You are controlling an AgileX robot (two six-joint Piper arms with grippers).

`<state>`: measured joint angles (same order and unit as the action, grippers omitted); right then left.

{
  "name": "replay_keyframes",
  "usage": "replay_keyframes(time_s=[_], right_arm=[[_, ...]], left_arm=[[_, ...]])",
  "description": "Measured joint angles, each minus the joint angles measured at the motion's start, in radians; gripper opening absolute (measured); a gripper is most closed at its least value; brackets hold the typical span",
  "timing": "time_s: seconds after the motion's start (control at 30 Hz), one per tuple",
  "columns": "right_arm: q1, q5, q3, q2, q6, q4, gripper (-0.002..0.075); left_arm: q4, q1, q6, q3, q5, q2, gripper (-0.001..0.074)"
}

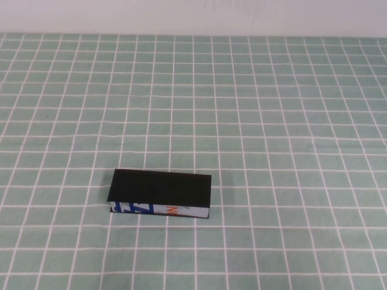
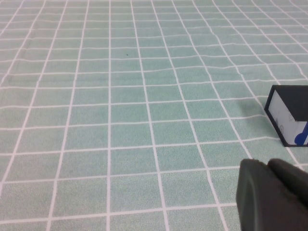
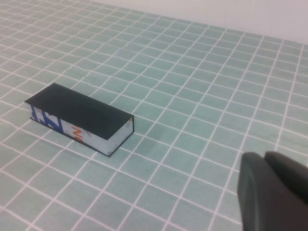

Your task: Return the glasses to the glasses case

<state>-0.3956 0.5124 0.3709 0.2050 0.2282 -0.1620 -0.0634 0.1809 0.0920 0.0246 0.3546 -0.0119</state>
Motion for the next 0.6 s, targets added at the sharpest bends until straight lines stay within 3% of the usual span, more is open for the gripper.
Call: replay_keyframes(time_s=[0.47, 0.6], right_arm=[[0.0, 0.0, 0.0, 0.0, 0.0, 0.0, -0.0011], [0.041, 0.0, 0.0, -0.007, 0.0, -0.014, -0.0011]], left_arm=[[0.0, 0.0, 0.0, 0.0, 0.0, 0.0, -0.0002], [0.0, 0.0, -0.001, 0.0, 0.001, 0.0, -0.0002]])
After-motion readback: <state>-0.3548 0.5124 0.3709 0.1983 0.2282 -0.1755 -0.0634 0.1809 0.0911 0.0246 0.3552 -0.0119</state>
